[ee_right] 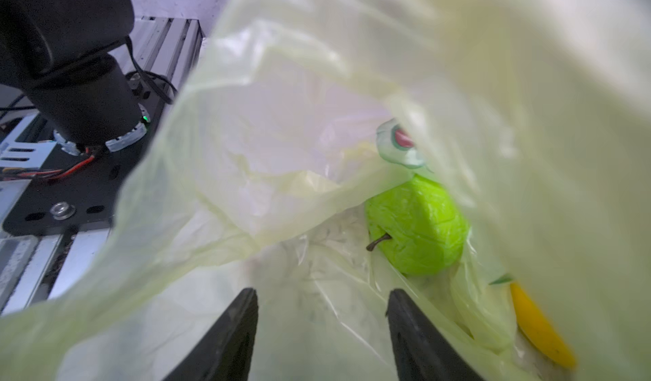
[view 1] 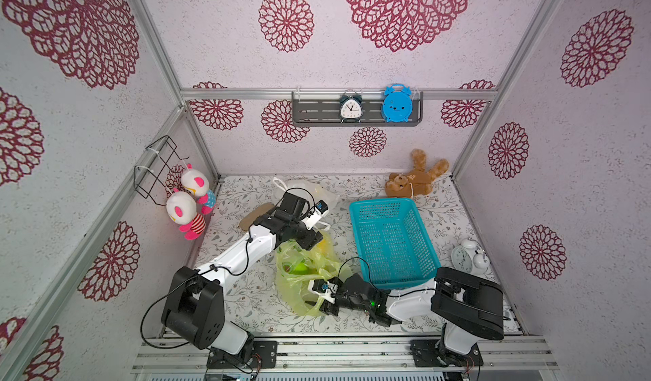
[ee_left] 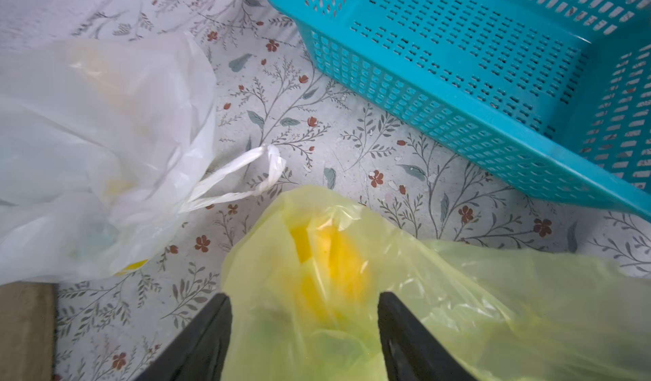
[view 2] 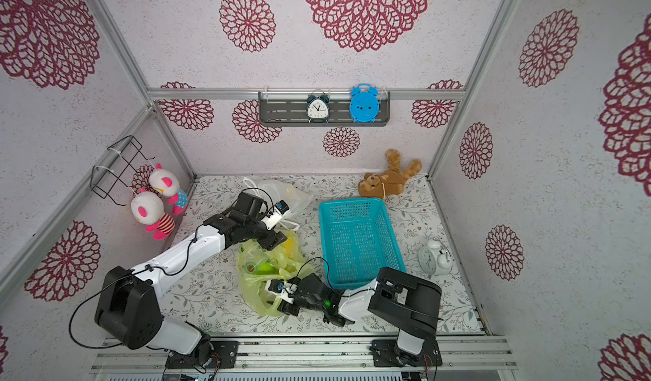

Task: Untie the knot of a plastic bag & take out the apple
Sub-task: Adjust the plastic bag at the center of the board.

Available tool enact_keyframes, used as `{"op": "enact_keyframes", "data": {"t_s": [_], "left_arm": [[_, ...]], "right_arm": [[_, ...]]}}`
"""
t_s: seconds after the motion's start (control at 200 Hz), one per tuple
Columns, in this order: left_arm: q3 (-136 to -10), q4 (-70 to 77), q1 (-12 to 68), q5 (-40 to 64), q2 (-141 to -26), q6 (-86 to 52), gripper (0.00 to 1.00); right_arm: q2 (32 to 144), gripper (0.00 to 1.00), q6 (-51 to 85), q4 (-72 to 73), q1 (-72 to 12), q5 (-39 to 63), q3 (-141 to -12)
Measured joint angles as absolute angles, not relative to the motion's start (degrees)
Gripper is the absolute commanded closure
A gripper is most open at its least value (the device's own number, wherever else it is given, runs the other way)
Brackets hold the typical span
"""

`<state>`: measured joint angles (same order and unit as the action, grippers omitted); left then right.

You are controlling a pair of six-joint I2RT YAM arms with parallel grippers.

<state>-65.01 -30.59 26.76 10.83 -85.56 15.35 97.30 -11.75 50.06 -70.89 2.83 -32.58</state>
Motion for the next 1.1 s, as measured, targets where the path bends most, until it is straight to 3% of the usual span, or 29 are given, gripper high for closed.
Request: {"op": "enact_keyframes", "data": {"t_s": [0.135,0.275,0.57,0.73,0.896,0.986,1.096], "left_arm": [[-64.58,-29.61,26.39,9.32,-81.62,11.77,0.22],[-60.47,-26.83,26.65,9.08,-72.53,9.56,0.04],[-54.72,-26.89,32.36,8.36,-69.89,8.73,0.11],[-45.8,-25.63,32.67,8.38,-62.87,4.99,0.16],[-39.68,-23.0,35.99,7.94,-56.45,0.6,0.38],[-38.0,-22.74,38.3,7.31,-55.94,-0.99,0.41],[-37.63,-22.17,38.96,5.56,-55.68,-2.24,0.59]], "right_arm": [[99.04,0.31,-16.43,44.25,-73.6,-3.46,-35.64],[98.96,0.28,-17.56,40.34,-72.62,-6.28,-36.23],[89.01,0.25,-9.74,39.77,-63.9,-1.13,-33.61],[87.85,0.24,-5.72,40.16,-60.38,0.23,-33.04],[91.66,0.25,-3.31,37.21,-58.83,-0.03,-36.91],[94.98,0.29,-1.67,35.33,-58.43,-0.89,-40.71],[98.24,0.31,0.21,31.66,-58.28,-1.85,-45.78]]}}
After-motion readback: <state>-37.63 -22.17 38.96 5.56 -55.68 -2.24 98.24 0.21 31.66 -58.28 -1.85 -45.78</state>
